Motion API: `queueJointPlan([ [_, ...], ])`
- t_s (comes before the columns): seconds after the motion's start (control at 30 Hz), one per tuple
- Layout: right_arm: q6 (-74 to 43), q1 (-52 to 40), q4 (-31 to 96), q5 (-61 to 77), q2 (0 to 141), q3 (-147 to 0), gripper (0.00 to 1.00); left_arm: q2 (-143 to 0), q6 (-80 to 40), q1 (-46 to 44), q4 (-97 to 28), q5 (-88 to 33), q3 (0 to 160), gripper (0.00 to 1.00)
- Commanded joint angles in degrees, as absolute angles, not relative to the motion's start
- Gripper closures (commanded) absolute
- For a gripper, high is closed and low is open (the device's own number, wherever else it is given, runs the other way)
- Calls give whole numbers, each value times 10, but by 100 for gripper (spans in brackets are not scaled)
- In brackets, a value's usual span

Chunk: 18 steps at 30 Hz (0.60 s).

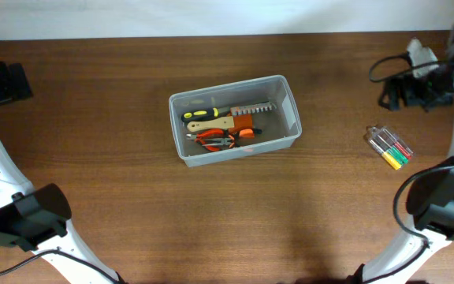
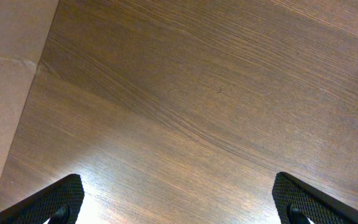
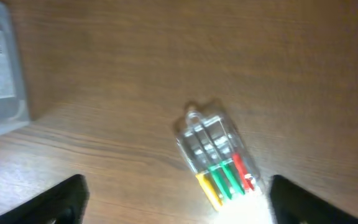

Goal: Pack container
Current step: 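Lower right gripper onto the clear screwdriver case and grasp its loop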

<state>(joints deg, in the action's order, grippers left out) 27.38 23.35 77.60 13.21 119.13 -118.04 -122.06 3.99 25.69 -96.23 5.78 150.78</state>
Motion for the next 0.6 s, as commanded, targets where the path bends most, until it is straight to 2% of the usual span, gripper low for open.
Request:
queueJointPlan([
  [0.0,316,249,759,138,1196,-1142,9,-1226,34,260,-961,53,1509,1],
  [0.07,321,248,733,106,1197,-1108,3,-1226,34,260,-961,53,1509,1],
  [0.23,406,230,697,35,1197,-1022,5,-1226,34,260,-961,53,1509,1],
  [0.57,467,211,615,-93,1197,-933,0,-1226,34,260,-961,53,1509,1],
])
